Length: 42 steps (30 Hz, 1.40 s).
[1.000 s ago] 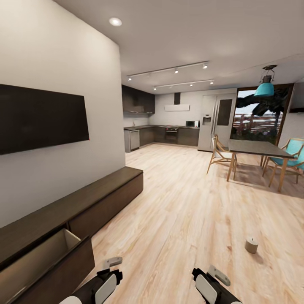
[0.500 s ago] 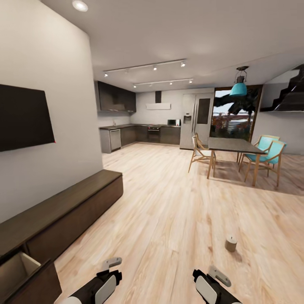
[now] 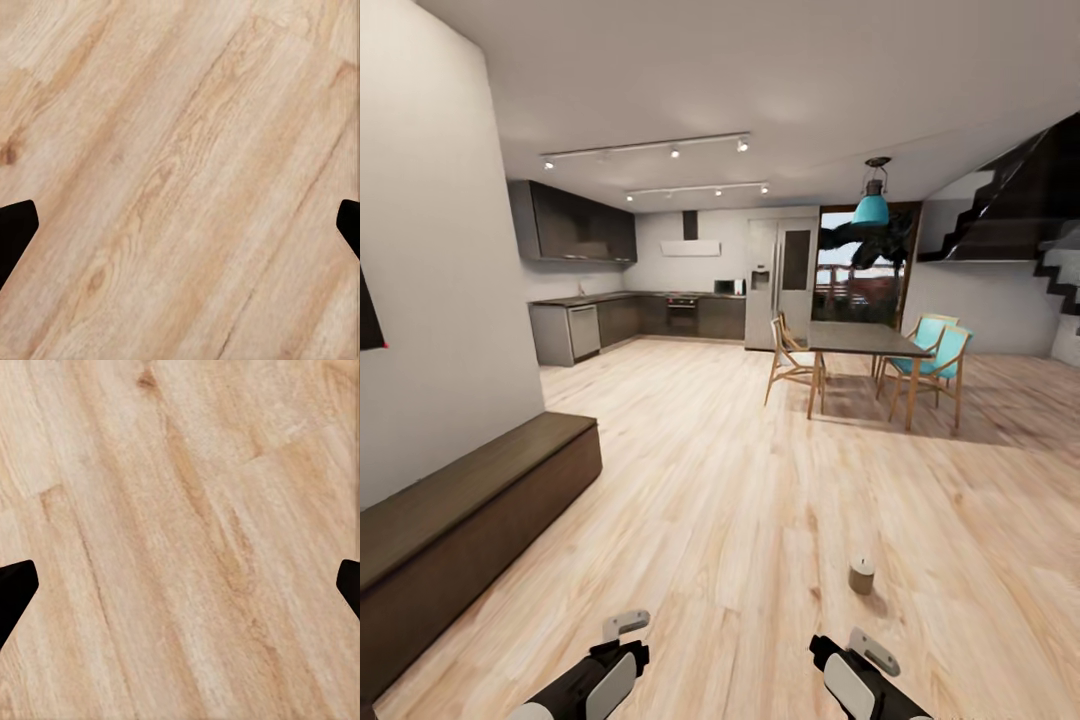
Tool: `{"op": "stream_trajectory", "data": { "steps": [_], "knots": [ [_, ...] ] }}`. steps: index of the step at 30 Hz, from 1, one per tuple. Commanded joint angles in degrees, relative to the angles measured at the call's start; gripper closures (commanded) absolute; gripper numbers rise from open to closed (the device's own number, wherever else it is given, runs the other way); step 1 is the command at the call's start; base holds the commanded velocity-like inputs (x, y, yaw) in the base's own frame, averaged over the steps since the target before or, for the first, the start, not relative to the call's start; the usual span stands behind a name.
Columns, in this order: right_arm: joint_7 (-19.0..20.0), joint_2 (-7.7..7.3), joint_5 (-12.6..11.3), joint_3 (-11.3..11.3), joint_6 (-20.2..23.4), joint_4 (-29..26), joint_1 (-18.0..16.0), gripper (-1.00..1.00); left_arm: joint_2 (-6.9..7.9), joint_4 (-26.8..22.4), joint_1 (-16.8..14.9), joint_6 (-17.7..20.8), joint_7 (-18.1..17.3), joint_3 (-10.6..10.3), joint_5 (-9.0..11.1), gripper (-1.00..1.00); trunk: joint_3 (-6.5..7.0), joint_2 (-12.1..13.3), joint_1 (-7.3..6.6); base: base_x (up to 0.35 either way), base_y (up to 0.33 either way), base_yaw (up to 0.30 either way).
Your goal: Place each of the two pumpkins and all three candles from the living room inside a cabinet in the living room (use any cabinet), then make sure every cabinet is closed, and position the cauldron so it is next to a table in the living room.
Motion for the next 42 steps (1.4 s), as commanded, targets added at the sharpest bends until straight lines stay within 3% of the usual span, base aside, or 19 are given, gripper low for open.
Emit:
{"op": "stream_trajectory", "data": {
  "steps": [1, 19, 42],
  "knots": [
    [-0.39, -0.03, -0.31, 0.5, 0.09, -0.06, -0.05, -1.0, 0.08, -0.13, -0.04, 0.24, 0.44, -0.47, 0.29, -1.0, -0.14, -0.03, 0.01, 0.173, -0.006, -0.199],
    [-0.46, 0.38, -0.01, 0.61, 1.02, -0.06, -0.05, -1.0, 0.18, -0.13, -0.04, 0.24, 0.45, -0.59, 0.38, -1.0, -1.54, -0.03, 0.01, 0.146, -0.001, -0.173],
    [-0.48, -0.02, 0.13, 0.63, 0.31, 0.0, -0.05, -1.0, 0.34, 0.14, -0.04, 0.24, 0.44, -0.59, 0.37, -1.0, -3.09, -0.03, 0.01, 0.331, -0.033, -0.136]
  ]
}}
